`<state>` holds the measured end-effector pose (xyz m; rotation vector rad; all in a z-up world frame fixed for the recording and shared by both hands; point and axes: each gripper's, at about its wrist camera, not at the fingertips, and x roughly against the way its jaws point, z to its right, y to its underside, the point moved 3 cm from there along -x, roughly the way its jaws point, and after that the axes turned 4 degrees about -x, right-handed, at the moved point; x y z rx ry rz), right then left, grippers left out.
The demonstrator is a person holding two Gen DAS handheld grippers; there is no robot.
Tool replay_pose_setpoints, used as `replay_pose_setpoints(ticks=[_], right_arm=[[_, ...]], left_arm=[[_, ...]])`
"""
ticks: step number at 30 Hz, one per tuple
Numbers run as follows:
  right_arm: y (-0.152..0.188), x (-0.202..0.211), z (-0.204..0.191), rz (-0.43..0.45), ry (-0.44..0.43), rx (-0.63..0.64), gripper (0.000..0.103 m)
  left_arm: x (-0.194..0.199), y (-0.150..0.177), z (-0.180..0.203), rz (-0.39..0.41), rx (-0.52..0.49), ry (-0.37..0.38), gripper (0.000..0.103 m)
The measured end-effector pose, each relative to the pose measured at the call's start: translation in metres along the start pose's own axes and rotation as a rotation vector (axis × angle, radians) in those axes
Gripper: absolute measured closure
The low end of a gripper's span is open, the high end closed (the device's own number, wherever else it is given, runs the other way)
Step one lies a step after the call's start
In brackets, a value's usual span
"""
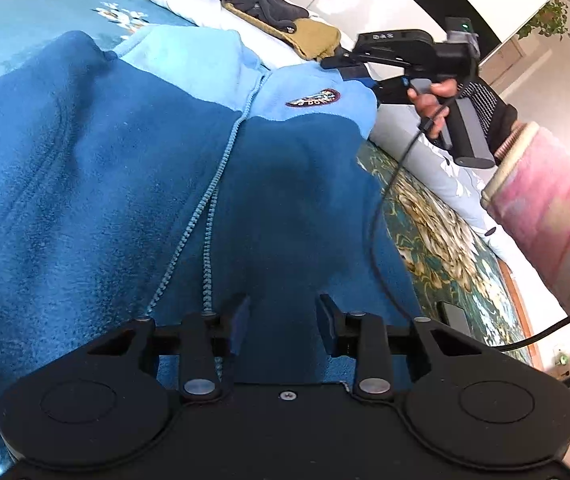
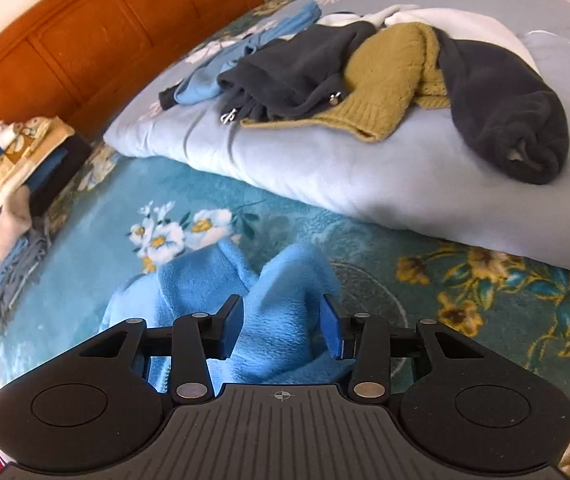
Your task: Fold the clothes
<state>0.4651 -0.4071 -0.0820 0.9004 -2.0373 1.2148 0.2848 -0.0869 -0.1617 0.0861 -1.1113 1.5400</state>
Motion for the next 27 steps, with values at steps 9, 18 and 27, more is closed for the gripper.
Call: replay_pose_setpoints(ticks=[9,18,27], right_arm=[[0.006,-0.002,-0.01,0.072,0.0,0.037,0.093],[-0.015,0.028,-0.021,0.326,-0.087,0.076,0.099],[0.002,0.023,0.008,0.209,0.0,0.023,0.075]], left_arm=[[0.014,0.004,0.034,0.064,-0.121,0.058,0.103],[0.038,-0.013,0.046,0.139,-0.204,-0.021,0.103],[0.054,-0.006,0.017,0.135,-0.125,-0.057,0.103]])
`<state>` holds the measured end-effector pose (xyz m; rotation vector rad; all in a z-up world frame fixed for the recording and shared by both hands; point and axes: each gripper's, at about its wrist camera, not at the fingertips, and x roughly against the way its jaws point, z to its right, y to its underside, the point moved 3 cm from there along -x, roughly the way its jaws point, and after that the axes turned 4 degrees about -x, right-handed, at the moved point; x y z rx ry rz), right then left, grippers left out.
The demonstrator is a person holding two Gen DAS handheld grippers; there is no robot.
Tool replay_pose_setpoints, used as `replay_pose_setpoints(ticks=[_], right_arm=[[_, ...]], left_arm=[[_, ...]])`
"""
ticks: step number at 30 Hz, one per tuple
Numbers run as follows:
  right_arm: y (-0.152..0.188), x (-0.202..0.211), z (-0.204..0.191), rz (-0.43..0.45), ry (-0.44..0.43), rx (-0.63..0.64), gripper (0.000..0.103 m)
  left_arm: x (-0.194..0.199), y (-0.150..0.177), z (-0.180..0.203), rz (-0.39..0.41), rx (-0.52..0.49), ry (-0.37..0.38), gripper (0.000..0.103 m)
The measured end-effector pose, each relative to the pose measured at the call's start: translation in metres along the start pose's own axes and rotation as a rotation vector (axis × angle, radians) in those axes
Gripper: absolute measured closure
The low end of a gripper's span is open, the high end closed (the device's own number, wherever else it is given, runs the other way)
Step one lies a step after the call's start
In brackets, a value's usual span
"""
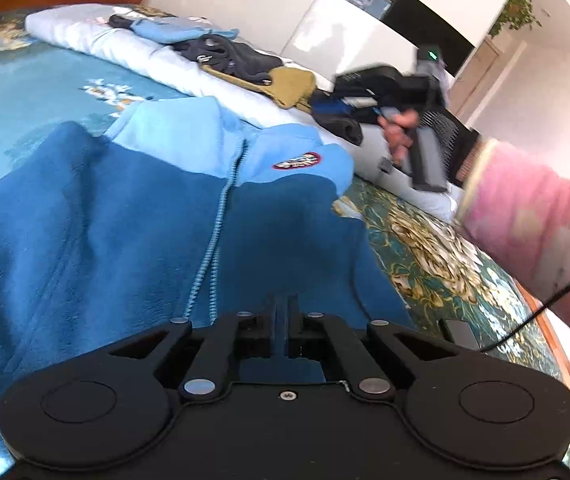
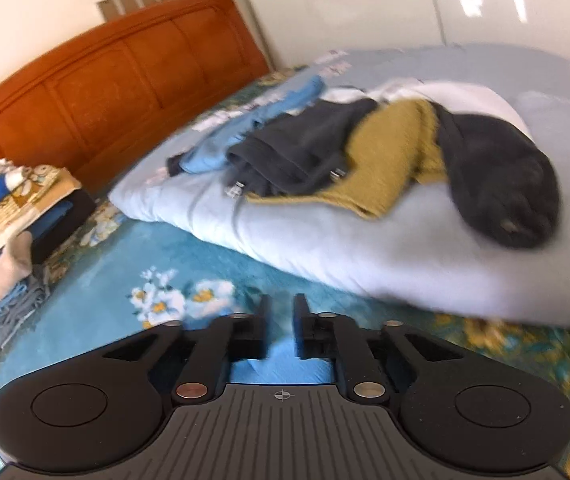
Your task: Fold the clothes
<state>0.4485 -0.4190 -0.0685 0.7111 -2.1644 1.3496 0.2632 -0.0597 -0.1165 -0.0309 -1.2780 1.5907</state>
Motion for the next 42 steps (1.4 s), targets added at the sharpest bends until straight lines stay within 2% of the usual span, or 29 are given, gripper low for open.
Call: replay_pose_setpoints(ticks=[2,5,7,8,9,12,14,17,19,20,25,30,33,37,39,42], right_arm=[[0.008,0.0,0.007,-0.06,0.021,-0.005,0.067],[0.019,-0.008,0.011,-0.144,0.007,-0.036,0.055],[0.023,-0.018,0.01,-0.174,0.035,-0.044,0.057],[0.024,-0.022,0.008,-0.177,0.039,-0.051,0.061],[0.024,-0.025,0.006,-0.176,0.041,-0.058,0.075],[0.018,-0.037,-0.004,-0.194,0.054,-0.06,0.089],[0.007,-0.039,-0.023,-0.161,0.079,0.041,0.092],[-0.013,-0.025,-0.052,-0.015,0.032,0.177,0.093],[-0.023,-0.024,-0.063,0.049,0.027,0.222,0.094],[-0.026,-0.029,-0.065,0.055,0.049,0.24,0.094],[-0.012,-0.067,-0.05,-0.027,0.143,0.21,0.093],[-0.004,-0.068,-0.037,-0.058,0.188,0.164,0.083],[-0.013,-0.04,-0.04,-0.008,0.164,0.177,0.073],[-0.011,0.026,-0.05,0.085,0.103,0.209,0.065],[0.009,0.06,-0.05,0.097,0.09,0.203,0.056],[0.06,0.101,-0.042,0.043,0.041,0.142,0.052]], left_arm=[[0.003,0.001,-0.005,0.003,0.021,-0.004,0.101],[0.0,0.001,-0.008,0.003,0.038,-0.006,0.099],[-0.001,0.001,-0.006,-0.002,0.034,-0.007,0.098],[-0.002,0.001,-0.005,-0.005,0.03,-0.006,0.096],[-0.002,0.0,-0.005,-0.008,0.027,-0.005,0.095],[-0.002,0.001,-0.006,-0.013,0.028,-0.007,0.091],[-0.003,0.002,-0.007,-0.014,0.033,-0.01,0.091],[-0.003,0.003,-0.009,-0.017,0.039,-0.014,0.091],[-0.003,0.004,-0.01,-0.018,0.042,-0.016,0.091],[-0.003,0.004,-0.01,-0.018,0.045,-0.018,0.091],[-0.003,0.005,-0.014,-0.018,0.059,-0.027,0.091],[0.003,0.0,-0.012,-0.003,0.049,-0.033,0.09],[0.009,-0.005,-0.009,0.014,0.035,-0.042,0.088],[0.024,-0.016,-0.004,0.061,0.009,-0.063,0.082],[0.031,-0.019,-0.003,0.079,0.001,-0.082,0.078],[0.04,-0.022,-0.005,0.103,-0.011,-0.124,0.072]])
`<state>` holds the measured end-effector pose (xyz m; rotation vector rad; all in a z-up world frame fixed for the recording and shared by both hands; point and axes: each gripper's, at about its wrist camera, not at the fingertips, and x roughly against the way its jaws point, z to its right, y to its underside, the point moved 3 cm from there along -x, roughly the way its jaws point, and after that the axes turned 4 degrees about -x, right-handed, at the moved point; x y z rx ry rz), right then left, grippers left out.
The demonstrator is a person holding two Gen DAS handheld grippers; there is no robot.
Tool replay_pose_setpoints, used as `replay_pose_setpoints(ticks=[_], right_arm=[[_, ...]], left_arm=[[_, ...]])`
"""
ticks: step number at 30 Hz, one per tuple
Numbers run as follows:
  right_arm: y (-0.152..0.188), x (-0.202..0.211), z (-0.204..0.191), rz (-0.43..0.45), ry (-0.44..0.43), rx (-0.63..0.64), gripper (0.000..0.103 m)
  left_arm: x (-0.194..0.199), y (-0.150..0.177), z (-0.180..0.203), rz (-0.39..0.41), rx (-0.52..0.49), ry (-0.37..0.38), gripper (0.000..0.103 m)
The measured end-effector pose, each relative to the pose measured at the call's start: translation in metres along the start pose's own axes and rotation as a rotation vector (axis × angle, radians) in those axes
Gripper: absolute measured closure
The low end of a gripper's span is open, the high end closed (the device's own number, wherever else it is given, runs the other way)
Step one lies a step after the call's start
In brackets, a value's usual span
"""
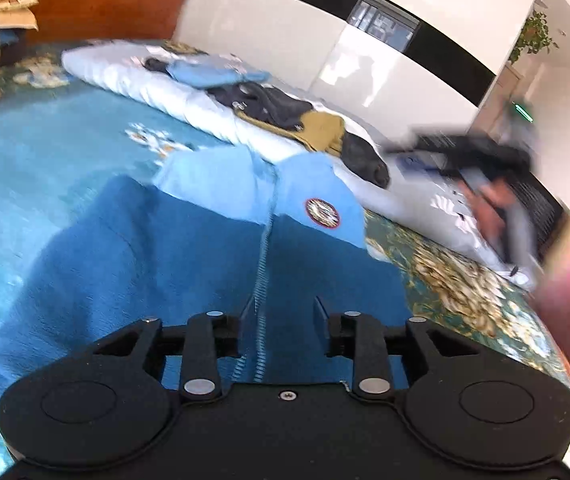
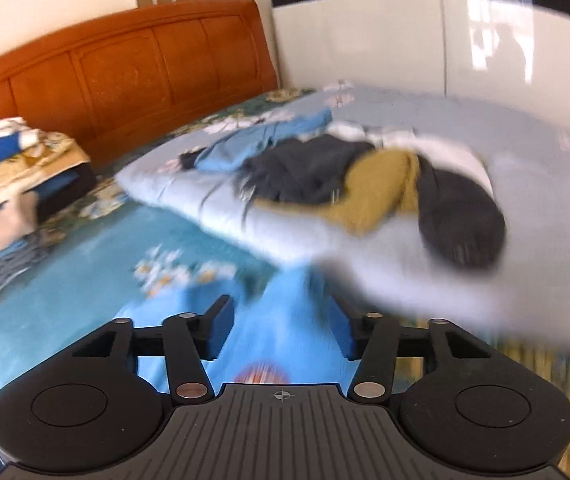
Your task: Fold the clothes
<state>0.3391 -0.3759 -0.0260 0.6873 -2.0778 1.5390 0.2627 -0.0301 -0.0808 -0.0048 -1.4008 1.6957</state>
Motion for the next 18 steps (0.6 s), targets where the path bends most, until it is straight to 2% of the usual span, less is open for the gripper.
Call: replay_pose_setpoints(ticks=[4,8,11,13,14,15,16,18], right_arm=[[0.09,0.047,0.004,-0.097,-0.08,-0.107,0.051],[0.152,0.084,0.004,-0.142,-0.069,-0.182,0.05],[0.177,0.11,0.001,-0.173,-0.044,-0.189,0.05],[0.181,0.135,-0.003,-0.154,-0.014,-0.161,0.046],[0.183,0.147,-0.007,-0.141,-0.035,-0.137,0.042],[0.186,0.156,-0.011,-0.133,-0.066,-0.111,0.028],[0.189,0.162,-0.012,-0.127,-0.075,-0.097,0.025],[0.196,0.156,-0.01,-0.137,-0.055,-0.102,0.026]], left_arm=[[0.013,-0.001,-0.014,0.017,0.006,-0.066,0.063],[0.031,-0.004,-0.04,0.035,0.028,-0.145,0.059],[0.046,-0.007,-0.064,0.038,0.05,-0.212,0.055],[0.055,-0.007,-0.077,0.035,0.063,-0.251,0.054],[0.059,-0.007,-0.084,0.035,0.069,-0.266,0.052],[0.061,-0.007,-0.09,0.033,0.08,-0.279,0.051],[0.06,-0.006,-0.097,0.025,0.092,-0.288,0.049],[0.055,-0.003,-0.107,0.005,0.107,-0.303,0.049]])
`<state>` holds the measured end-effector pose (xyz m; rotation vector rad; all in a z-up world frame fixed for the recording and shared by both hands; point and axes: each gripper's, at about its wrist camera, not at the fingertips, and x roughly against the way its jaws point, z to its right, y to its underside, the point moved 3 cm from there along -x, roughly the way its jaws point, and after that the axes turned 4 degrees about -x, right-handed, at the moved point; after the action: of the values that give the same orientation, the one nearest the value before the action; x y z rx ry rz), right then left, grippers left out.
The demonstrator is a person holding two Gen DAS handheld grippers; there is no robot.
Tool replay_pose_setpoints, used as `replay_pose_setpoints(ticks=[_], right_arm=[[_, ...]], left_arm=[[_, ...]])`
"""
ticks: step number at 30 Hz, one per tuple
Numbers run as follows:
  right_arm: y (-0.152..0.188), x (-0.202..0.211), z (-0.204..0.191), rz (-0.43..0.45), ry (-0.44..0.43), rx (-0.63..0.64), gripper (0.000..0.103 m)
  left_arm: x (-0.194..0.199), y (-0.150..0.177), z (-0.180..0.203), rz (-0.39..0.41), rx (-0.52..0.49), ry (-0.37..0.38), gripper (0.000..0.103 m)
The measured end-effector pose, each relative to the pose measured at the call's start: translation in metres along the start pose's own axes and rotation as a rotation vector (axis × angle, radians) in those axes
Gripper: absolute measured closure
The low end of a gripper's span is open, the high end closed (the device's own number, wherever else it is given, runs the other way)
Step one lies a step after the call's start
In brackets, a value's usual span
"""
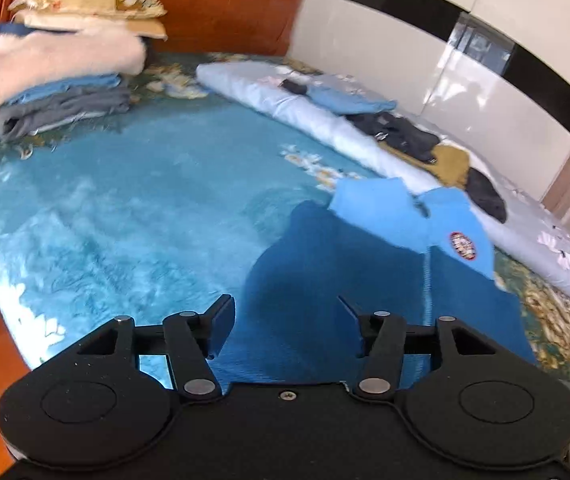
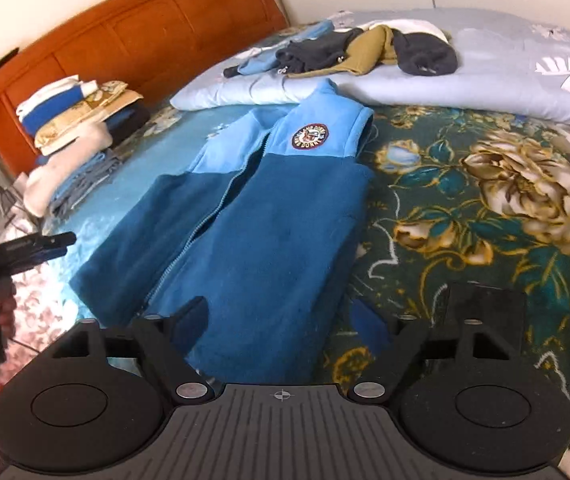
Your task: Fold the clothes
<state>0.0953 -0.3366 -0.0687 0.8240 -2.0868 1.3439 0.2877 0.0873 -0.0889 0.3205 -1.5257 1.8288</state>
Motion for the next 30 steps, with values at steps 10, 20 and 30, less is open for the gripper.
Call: replay_pose_setpoints(ticks=[10,20,30], right_arm=[[0.024,-0.055,0.031,-0.09,-0.047,-0.295,0.036],[0.024,-0.067,0.025,-0.068,-0.045,-0.279,0.056],[0.024,-0.073,0.022,-0.071,-0.081,-0.29,0.084]], left_arm=[[-0.039,0.01,-0.017,-0.099,-0.002,0.062,0.044],[-0.07,0.015,-0.022,-0.186,0.001,0.155,0.043],[-0.067,0.018,-0.023,-0.196,0.039,0.217,0.062]])
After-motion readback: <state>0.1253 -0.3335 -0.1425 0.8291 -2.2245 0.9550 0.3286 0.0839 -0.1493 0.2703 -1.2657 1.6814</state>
